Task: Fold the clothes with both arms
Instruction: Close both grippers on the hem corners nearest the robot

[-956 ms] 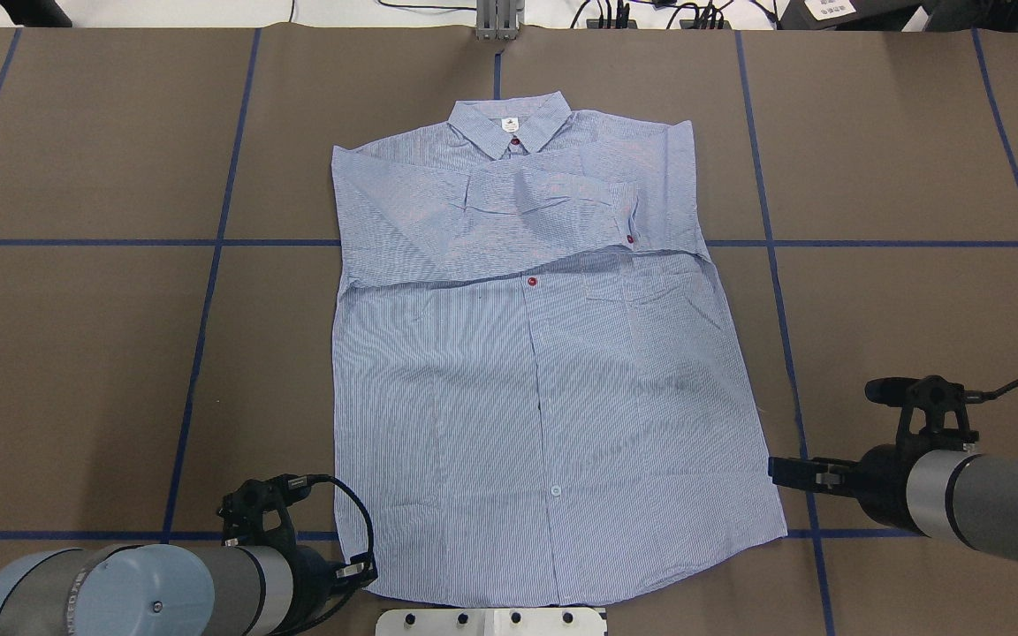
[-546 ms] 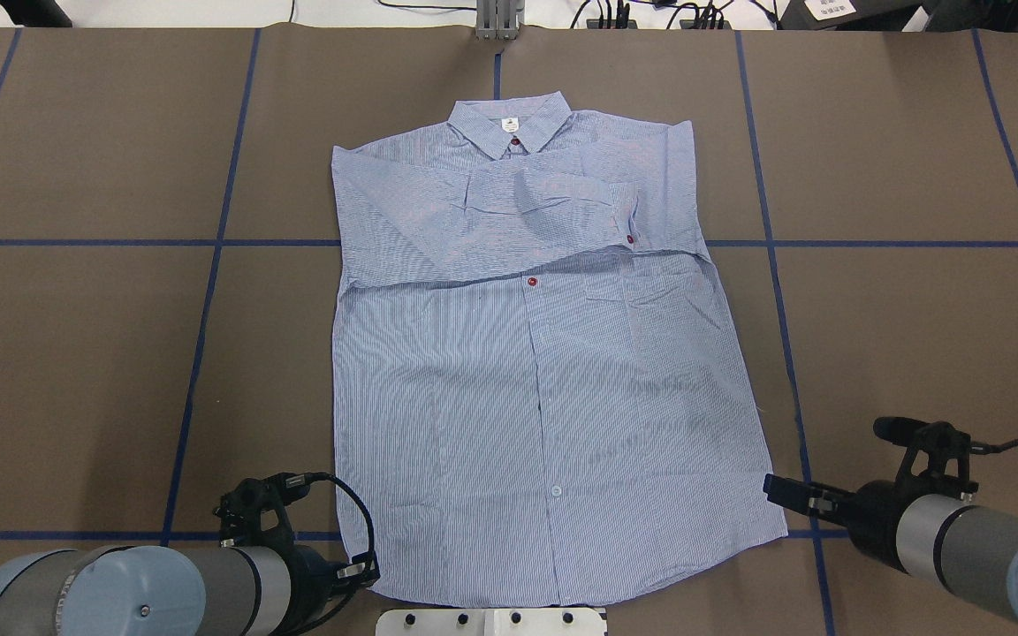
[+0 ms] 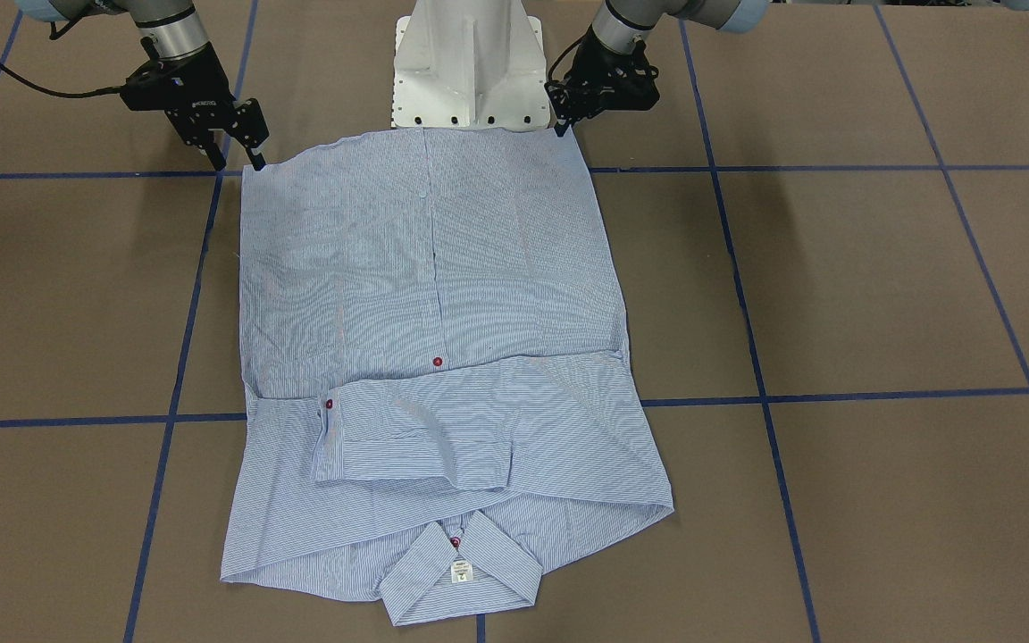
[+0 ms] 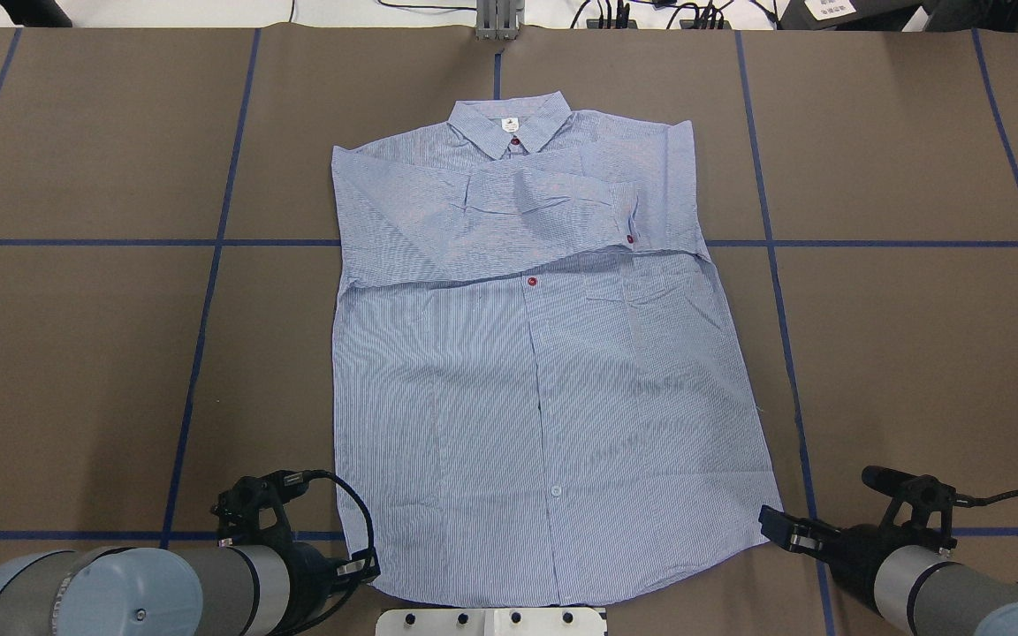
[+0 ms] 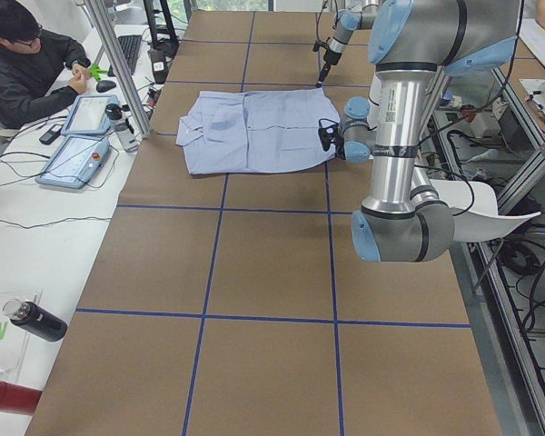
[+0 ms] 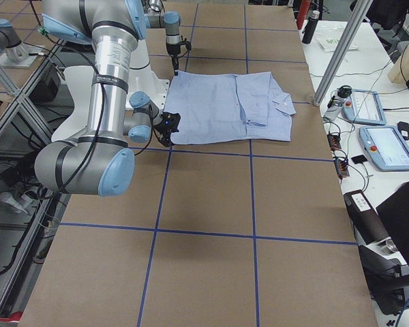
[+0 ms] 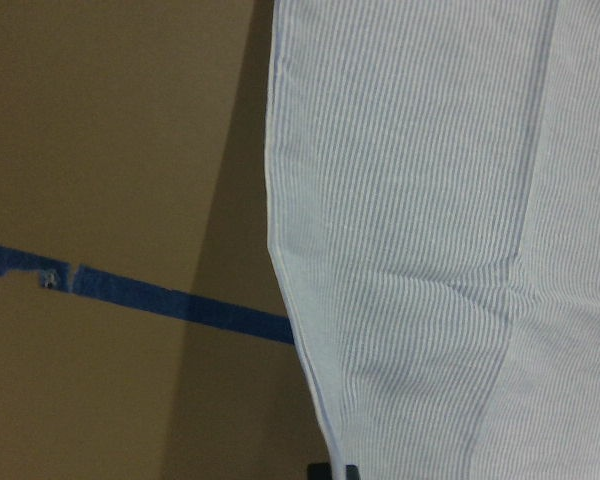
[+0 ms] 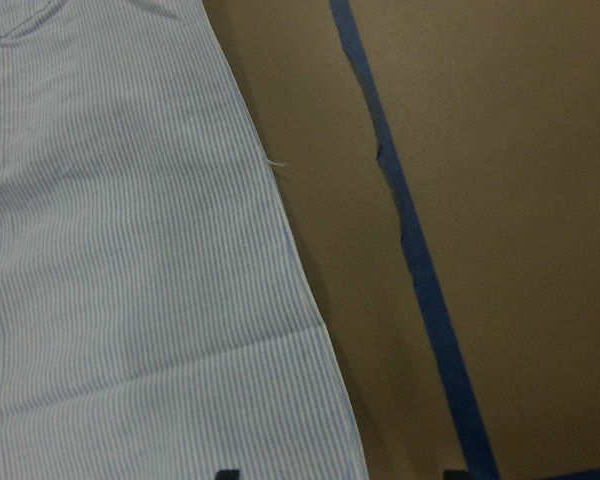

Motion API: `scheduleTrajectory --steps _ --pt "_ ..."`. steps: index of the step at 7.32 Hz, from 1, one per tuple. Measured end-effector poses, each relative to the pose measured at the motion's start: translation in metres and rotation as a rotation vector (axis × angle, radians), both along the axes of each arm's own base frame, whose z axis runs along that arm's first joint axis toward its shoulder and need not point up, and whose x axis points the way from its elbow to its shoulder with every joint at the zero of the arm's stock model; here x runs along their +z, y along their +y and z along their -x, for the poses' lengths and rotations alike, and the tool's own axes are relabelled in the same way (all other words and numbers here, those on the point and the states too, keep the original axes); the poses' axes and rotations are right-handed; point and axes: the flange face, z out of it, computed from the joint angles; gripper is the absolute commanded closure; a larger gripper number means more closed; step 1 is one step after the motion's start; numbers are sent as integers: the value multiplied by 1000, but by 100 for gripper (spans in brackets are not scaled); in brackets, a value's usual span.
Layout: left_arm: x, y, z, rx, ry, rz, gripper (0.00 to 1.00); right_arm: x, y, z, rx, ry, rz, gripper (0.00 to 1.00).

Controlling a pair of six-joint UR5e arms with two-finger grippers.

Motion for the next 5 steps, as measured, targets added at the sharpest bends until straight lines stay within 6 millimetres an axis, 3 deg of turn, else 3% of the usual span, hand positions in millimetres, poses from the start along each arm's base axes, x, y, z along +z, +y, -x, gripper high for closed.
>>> scheduleTrajectory --steps 3,5 --pt "-1 0 1 -1 3 -1 100 1 6 5 -4 -1 -3 54" --pt "-3 0 3 -2 7 -1 100 1 9 8 -9 -3 -4 56"
